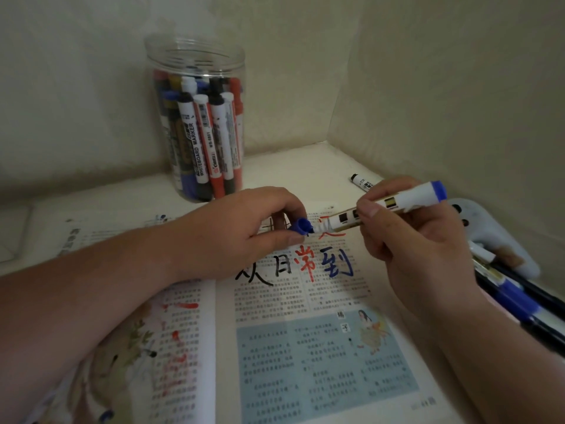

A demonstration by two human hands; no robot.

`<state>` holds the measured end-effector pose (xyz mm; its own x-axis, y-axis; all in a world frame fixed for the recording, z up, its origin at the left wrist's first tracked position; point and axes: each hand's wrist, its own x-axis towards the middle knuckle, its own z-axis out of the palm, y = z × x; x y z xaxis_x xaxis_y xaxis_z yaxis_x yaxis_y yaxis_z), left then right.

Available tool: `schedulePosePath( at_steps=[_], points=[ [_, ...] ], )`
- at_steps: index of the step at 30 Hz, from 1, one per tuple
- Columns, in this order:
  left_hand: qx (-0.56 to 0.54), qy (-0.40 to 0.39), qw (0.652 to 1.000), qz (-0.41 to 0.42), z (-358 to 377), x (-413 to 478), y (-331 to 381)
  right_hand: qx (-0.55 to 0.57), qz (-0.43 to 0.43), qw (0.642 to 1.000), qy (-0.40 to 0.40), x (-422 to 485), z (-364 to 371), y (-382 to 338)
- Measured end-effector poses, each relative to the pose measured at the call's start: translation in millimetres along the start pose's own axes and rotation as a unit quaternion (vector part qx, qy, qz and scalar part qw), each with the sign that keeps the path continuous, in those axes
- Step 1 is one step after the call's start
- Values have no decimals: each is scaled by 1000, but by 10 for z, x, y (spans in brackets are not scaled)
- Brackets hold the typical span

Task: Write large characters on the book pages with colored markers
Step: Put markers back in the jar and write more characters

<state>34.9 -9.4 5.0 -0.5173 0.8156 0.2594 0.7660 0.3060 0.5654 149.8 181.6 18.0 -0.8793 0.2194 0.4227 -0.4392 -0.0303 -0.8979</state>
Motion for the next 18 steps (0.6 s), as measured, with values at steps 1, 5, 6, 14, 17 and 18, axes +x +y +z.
schedulePosePath(
  at_steps=[1, 5, 6, 14, 17, 18],
  points=[
    [-1, -1, 1000, 4, -3, 2, -2, -2, -1, 1000, -4, -1, 5, -6],
    [14, -20, 999, 26, 3, 17, -6, -41, -6, 999, 5, 1, -6, 28],
    [13, -23, 999, 28, 8, 20, -6, -46, -11, 999, 7, -3, -15, 31],
    [-5, -31, 999, 27, 18, 10, 39, -260, 9, 966, -8, 63, 82, 47],
    [-28, -8, 999, -26, 2, 10, 25, -323, -15, 946, -12, 201, 157, -43],
    [-44, -2, 998, -42, -2, 10, 21, -346, -27, 937, -27, 246, 181, -78]
  ],
)
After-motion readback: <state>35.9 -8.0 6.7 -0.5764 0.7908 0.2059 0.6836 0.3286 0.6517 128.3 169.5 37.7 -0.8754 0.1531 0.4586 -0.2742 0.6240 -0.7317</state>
